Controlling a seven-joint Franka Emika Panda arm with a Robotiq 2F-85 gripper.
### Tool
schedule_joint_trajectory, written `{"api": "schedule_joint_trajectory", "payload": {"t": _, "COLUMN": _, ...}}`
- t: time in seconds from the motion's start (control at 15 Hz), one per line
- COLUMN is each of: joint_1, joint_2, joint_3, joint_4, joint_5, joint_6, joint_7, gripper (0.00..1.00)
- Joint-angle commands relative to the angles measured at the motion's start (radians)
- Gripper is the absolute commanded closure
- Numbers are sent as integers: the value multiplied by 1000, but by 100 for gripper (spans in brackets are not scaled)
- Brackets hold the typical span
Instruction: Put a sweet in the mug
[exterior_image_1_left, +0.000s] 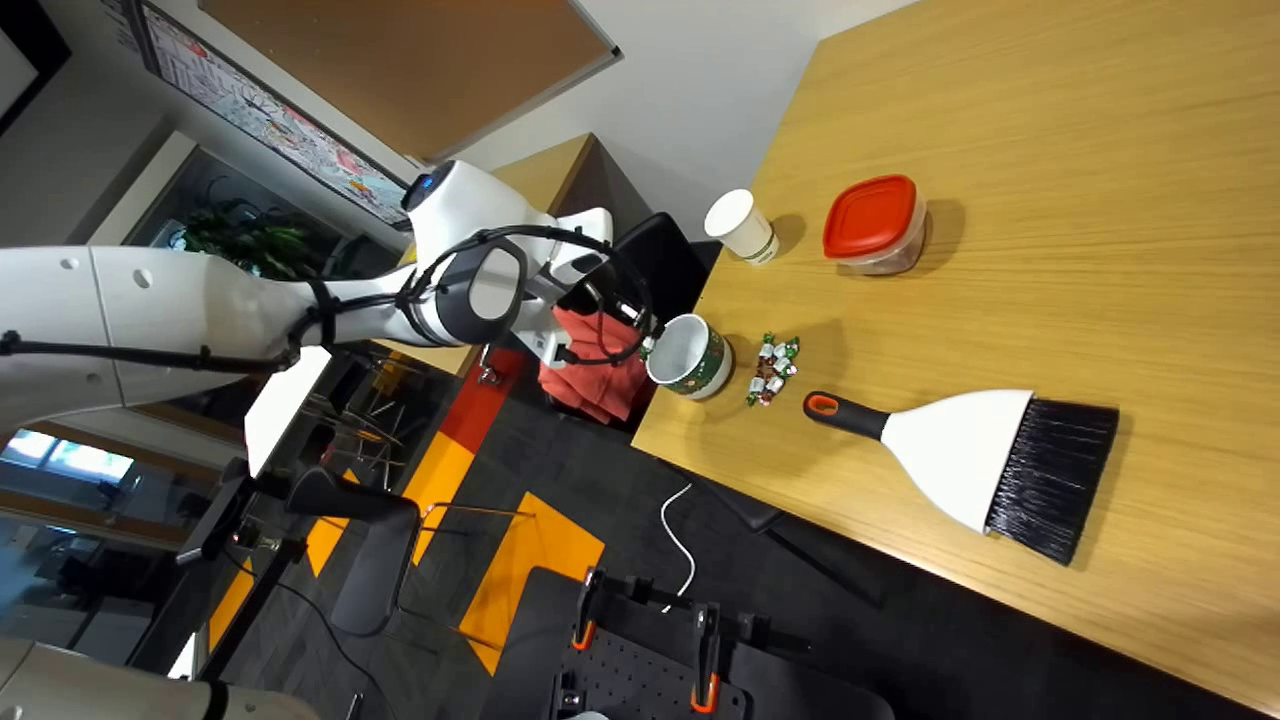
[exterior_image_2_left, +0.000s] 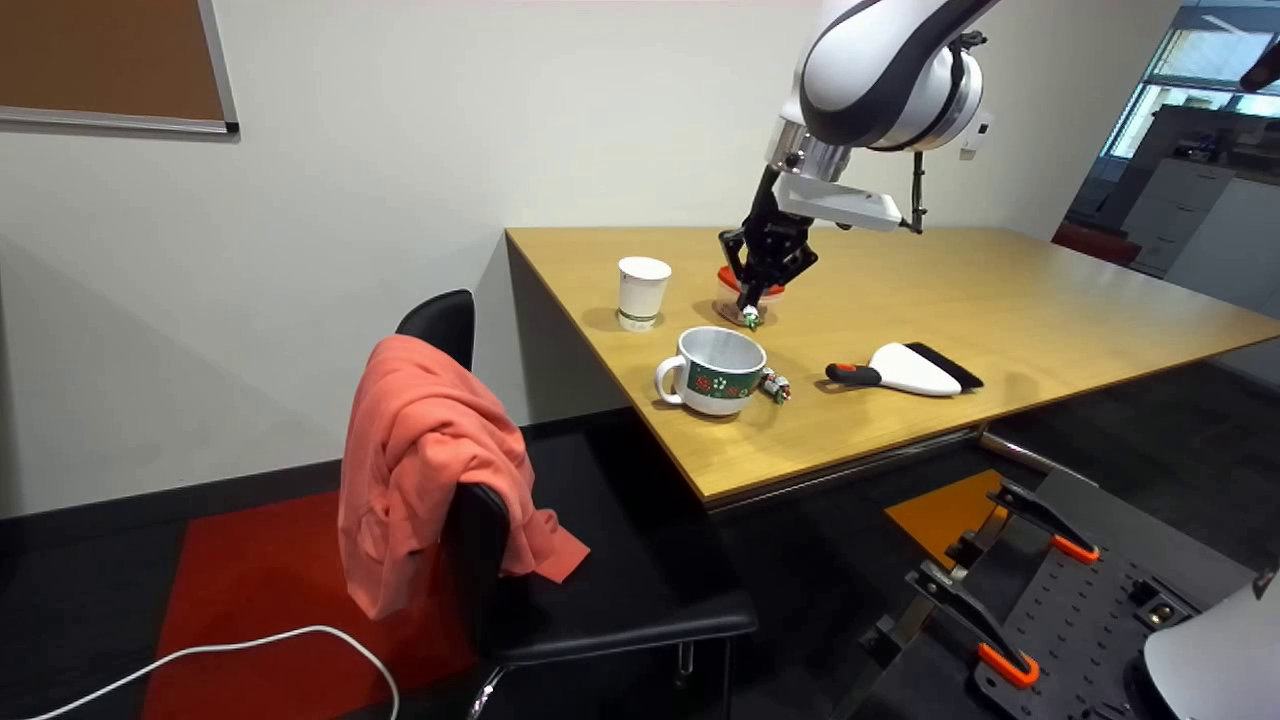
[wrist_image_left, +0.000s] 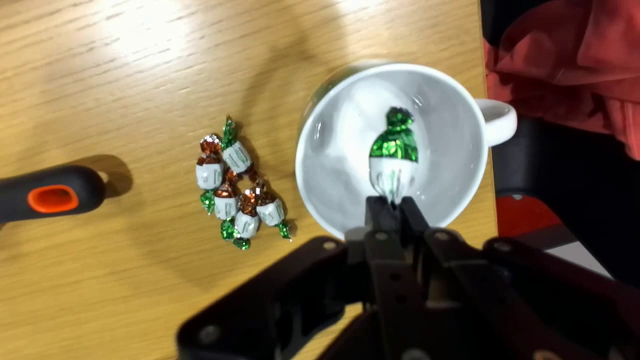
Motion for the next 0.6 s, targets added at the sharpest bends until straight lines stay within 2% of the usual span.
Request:
{"api": "schedule_joint_trajectory", "payload": {"t": 0.0, "joint_1": -3, "joint_2": -40, "joint_3": 15, "joint_4": -37, "joint_5": -4, "joint_6": -21, "joint_7": -12, "gripper": 59}}
{"api": "schedule_joint_trajectory", "payload": {"t": 0.4, "joint_1": -4, "joint_2": -47, "joint_3": 17, "joint_4": -54, "joint_5": -11, "joint_6": -10, "joint_7": -11, "gripper": 13}}
{"api": "schedule_joint_trajectory", "payload": {"t": 0.53, "joint_1": -5, "joint_2": -50, "joint_3": 18, "joint_4": -58, "joint_5": -8, "joint_6": -7, "joint_7": -13, "gripper": 1}}
